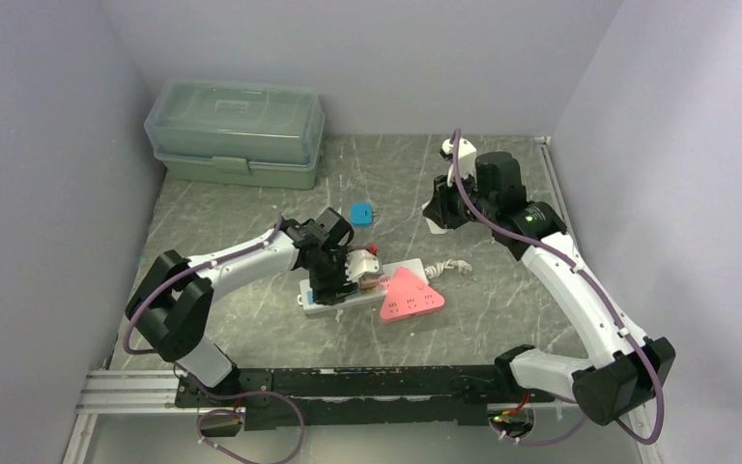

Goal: Insert the plug
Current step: Move the socket to the center of the board.

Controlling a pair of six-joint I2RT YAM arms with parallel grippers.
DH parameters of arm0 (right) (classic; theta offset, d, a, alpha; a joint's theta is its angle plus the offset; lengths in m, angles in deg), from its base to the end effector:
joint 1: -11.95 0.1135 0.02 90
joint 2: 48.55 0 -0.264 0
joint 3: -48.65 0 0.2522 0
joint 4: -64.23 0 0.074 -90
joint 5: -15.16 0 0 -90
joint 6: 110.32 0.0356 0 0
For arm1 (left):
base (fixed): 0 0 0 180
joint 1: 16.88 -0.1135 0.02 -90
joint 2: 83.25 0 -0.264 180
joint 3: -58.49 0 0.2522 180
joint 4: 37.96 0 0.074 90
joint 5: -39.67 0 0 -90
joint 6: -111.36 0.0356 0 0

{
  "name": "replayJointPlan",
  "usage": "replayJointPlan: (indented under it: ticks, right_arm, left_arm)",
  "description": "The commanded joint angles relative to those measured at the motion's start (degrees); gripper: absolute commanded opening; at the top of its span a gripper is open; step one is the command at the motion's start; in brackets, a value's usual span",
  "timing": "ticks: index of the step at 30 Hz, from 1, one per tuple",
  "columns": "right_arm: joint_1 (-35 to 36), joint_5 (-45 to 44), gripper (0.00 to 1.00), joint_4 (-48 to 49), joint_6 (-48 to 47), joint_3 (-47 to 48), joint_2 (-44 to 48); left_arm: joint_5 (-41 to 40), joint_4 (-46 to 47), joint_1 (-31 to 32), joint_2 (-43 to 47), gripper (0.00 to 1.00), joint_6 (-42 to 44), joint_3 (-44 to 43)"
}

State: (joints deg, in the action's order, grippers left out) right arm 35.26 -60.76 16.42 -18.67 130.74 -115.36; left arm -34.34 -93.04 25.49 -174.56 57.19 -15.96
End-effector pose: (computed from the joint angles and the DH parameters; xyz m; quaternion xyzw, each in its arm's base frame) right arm 0.2269 0.1072 0.3643 -0.2214 0.8437 0.2080 0.4426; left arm 0.2157 -0.2101 0.2014 0.6337 0.7452 -0.1460 0.1473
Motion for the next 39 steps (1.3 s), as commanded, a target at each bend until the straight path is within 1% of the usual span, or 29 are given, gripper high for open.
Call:
replayJointPlan:
  ticks: [1,4,5,7,8,11,13,14,16,18,19,20,21,22,27,35,39]
  right_arm:
    - [-0.28,3.77,0.0,0.3,0.26,4.68,-0.98]
    - [-0.28,5.91,0.0,1.52,0.87,4.4,-0.97]
    - [-0.28,7.35,0.0,2.32,0.84,3.91,-0.96]
    - [-0.28,8.78,0.0,2.74,1.4,3.32,-1.4]
    - [-0.29,9.0,0.0,2.6,1.58,3.36,-1.87]
    - [-0.28,9.37,0.0,1.59,1.33,3.82,-3.7]
    - [-0.2,9.23,0.0,0.73,1.33,4.35,-5.08]
    - [-0.2,9.46,0.0,0.27,1.31,4.61,-5.75]
    - [-0.03,9.71,0.0,-0.36,1.48,5.16,-6.98]
    - [0.34,9.42,0.0,-0.41,1.54,5.31,-7.34]
    - [0.52,9.12,0.0,-0.41,1.53,5.39,-7.41]
    - [0.71,8.79,0.0,-0.45,1.39,5.45,-7.5]
    - [0.79,8.44,0.0,-0.68,1.38,5.61,-7.63]
    - [0.96,8.25,0.0,-1.03,1.27,5.85,-7.75]
    - [1.12,7.47,0.0,-1.64,0.67,5.4,-6.92]
    - [1.12,7.12,0.0,-2.56,-1.94,4.67,-5.42]
    - [1.12,7.16,0.0,-3.96,-4.69,5.65,-4.84]
  left_arm:
    - [-3.77,-0.72,-0.23,2.57,0.61,5.41,3.94]
    - [-4.66,-0.77,-1.68,3.72,0.58,8.52,5.22]
    - [-4.62,-1.03,-2.27,3.82,0.56,9.34,5.26]
    - [-3.86,-2.02,-3.84,3.94,0.49,11.22,4.94]
    - [-3.27,-2.69,-4.65,4.01,0.48,11.75,4.82]
    - [-2.59,-4.17,-7.03,4.2,0.45,14.59,5.15]
    - [-1.8,-4.92,-8.42,5.05,0.46,16.22,5.67]
    - [-1.56,-5.17,-8.85,5.69,0.47,16.58,6.04]
    - [-1.05,-5.45,-9.26,7.78,0.56,17.35,6.99]
    - [-0.95,-4.67,-9.32,10.6,0.7,18.21,8.42]
    - [-1.23,-3.91,-9.32,11.9,0.74,18.53,9.14]
    - [-1.34,-3.45,-9.37,13.28,0.82,18.52,9.57]
    - [-1.39,-3.19,-9.41,13.89,0.96,18.38,9.51]
    - [-1.21,-3.29,-9.5,14.25,0.99,17.99,9.09]
    - [1.03,-4.76,-10.21,14.66,1.0,14.11,4.88]
    - [3.39,-9.88,-12.47,14.46,1.0,8.43,-4.87]
    - [5.56,-10.95,-14.08,16.95,1.0,6.53,-8.32]
